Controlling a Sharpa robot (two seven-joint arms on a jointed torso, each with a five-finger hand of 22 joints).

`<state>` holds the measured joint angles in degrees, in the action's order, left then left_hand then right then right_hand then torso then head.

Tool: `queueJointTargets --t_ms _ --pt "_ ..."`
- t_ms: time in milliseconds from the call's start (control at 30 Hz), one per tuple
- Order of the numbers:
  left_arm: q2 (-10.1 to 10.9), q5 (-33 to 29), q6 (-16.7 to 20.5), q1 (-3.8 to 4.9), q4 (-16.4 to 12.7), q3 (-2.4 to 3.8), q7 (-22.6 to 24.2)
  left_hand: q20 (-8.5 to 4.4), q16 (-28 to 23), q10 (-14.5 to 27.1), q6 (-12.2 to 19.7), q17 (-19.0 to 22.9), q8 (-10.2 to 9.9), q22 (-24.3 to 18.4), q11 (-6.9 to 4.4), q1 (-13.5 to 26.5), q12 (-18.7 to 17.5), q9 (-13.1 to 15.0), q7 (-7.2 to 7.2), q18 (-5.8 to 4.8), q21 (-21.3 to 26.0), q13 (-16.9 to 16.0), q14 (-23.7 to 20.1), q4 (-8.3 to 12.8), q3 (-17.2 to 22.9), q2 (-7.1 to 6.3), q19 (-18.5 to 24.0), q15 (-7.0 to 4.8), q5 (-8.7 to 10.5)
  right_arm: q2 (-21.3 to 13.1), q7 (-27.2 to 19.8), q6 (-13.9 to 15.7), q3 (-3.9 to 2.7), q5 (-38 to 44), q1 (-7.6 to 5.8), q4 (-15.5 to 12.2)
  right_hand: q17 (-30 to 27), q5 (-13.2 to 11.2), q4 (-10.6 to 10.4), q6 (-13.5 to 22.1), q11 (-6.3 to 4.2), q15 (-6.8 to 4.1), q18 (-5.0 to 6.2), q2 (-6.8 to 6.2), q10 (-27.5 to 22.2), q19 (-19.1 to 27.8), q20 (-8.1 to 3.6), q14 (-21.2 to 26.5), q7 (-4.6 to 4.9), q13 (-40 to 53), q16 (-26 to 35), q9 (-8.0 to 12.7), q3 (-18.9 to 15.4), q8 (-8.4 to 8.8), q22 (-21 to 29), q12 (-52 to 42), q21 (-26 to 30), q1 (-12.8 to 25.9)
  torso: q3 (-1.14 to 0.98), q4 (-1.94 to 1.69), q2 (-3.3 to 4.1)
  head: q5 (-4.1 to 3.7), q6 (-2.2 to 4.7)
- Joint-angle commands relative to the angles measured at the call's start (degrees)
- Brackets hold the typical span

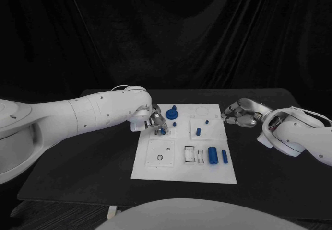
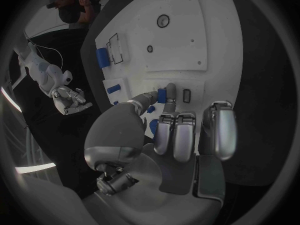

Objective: Assemble the parts on the task board

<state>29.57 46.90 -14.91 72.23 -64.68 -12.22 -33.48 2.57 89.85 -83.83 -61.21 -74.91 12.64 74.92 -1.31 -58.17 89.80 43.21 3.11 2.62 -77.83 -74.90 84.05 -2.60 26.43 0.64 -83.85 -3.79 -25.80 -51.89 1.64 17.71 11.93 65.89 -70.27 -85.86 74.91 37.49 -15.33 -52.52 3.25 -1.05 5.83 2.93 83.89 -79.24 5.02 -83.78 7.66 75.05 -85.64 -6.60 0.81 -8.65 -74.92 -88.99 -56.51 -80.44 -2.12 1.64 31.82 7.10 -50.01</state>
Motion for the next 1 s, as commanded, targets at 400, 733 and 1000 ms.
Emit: queueJointTargets --t_ms 400,733,1000 --pt "-0.4 -0.6 -0.2 -0.31 0.9 0.05 0.6 -0.38 0.2 -6.0 0.0 -15.1 0.0 11.3 -0.24 0.2 0.0 0.1 -0.44 0.19 0.2 -15.0 6.0 2.8 3.2 0.88 0.0 -0.48 -0.24 0.0 0.8 -0.1 -0.04 0.3 0.18 -0.1 9.5 0.3 0.1 -0.4 -0.16 0.02 0.57 0.0 4.2 0.5 -0.06 -4.3 0.15 12.9 0.3 0.1 0.6 0.03 -6.5 0.2 0.2 -0.8 0.02 0.03 0.04 0.09 0.01" --pt "-0.6 -0.6 -0.8 -0.4 1.1 0.05 0.6 -0.38 0.2 -6.1 0.0 -15.1 0.0 11.3 -0.24 0.2 0.0 0.1 -0.45 0.2 0.3 -15.0 6.0 2.9 3.3 0.94 0.1 -0.48 -0.27 0.0 0.8 -0.3 -0.04 0.3 0.2 0.0 9.5 0.3 0.1 -0.4 -0.16 0.02 0.57 0.0 4.2 0.5 -0.06 -4.3 0.15 12.9 0.3 0.1 0.6 0.03 -6.5 0.2 0.2 -0.8 0.01 0.01 -0.01 0.14 0.01" --pt "-0.5 -0.6 -1.1 -0.5 0.9 0.05 0.6 -0.38 0.2 -6.1 0.0 -15.1 0.0 11.3 -0.24 0.2 0.0 0.1 -0.45 0.2 0.3 -15.0 6.0 2.9 3.3 0.94 0.1 -0.48 -0.27 0.1 1.0 -0.6 -0.04 0.3 0.21 0.0 9.5 0.3 0.1 -0.4 -0.16 0.02 0.57 0.0 4.2 0.5 -0.06 -4.3 0.15 12.9 0.3 0.1 0.6 0.03 -6.5 0.2 0.2 -0.8 0.01 0.02 0.03 0.09 0.01"
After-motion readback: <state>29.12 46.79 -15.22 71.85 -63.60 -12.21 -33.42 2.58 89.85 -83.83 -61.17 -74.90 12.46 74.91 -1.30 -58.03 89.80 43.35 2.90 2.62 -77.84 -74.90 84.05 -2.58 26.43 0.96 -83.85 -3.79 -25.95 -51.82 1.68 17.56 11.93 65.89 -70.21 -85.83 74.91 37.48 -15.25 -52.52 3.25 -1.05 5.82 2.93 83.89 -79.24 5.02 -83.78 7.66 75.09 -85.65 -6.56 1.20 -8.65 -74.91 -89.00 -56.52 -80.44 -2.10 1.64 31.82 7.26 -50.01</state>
